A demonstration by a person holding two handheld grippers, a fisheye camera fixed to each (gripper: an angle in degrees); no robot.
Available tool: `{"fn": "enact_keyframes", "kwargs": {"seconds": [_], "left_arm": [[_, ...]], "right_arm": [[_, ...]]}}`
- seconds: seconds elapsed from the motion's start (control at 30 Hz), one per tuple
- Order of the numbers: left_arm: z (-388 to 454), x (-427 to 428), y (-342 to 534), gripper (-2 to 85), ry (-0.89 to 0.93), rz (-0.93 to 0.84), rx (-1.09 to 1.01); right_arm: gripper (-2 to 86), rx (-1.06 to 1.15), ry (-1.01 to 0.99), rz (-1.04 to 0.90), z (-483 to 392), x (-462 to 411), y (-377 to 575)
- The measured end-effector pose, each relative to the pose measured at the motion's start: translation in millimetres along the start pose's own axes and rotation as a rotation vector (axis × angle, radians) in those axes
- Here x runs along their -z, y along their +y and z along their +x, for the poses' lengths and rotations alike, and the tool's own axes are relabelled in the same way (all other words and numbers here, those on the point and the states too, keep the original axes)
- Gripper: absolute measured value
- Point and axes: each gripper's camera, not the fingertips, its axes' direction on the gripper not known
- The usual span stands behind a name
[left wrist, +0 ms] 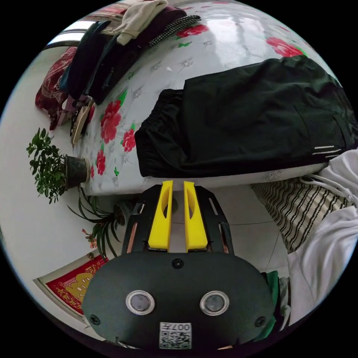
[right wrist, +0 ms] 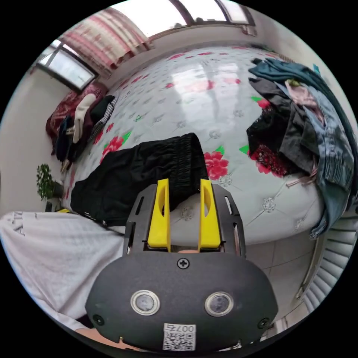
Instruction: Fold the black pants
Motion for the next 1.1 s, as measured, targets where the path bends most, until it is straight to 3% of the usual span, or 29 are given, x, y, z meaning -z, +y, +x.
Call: {"fn": "enact_keyframes", "kwargs": {"seconds": [0.13,0.3,0.4,0.5,0.57,0.83,1.0,1.1], "left_arm": [[-24.7,26.1,12.2,5.0,0.048,-0.015,0.118],[-76.1,68.1,54.8,4.2,0.175,-0.012,0.43],[-96.5,85.3,82.3,4.2,0.318,0.026,0.608],[-113.7,103.5,100.6,5.4,0.465,0.081,0.729],[-128.1,117.8,106.7,6.0,0.501,0.124,0.775],[-220.5,134.2,60.5,9.2,0.594,0.229,0.709],[-259.8,116.0,-2.8,11.4,0.604,0.108,0.592],[-265.5,109.4,-11.9,5.7,0.599,0.026,0.554]], "right_arm": [[5.6,0.024,0.036,-0.168,-5.9,-34.0,-19.6],[1.5,0.23,0.217,-0.115,-33.8,4.8,-18.5],[1.3,0.284,0.355,-0.183,-30.0,-21.3,-13.6],[1.9,0.193,0.305,-0.245,-8.7,-48.2,-16.2],[2.3,0.13,0.24,-0.188,0.3,-37.2,-17.6],[1.4,-0.067,0.179,0.106,5.3,26.0,25.3],[1.0,-0.006,0.149,0.05,-57.9,-3.4,35.4],[1.1,0.074,0.127,0.013,-105.5,-26.5,33.3]]}}
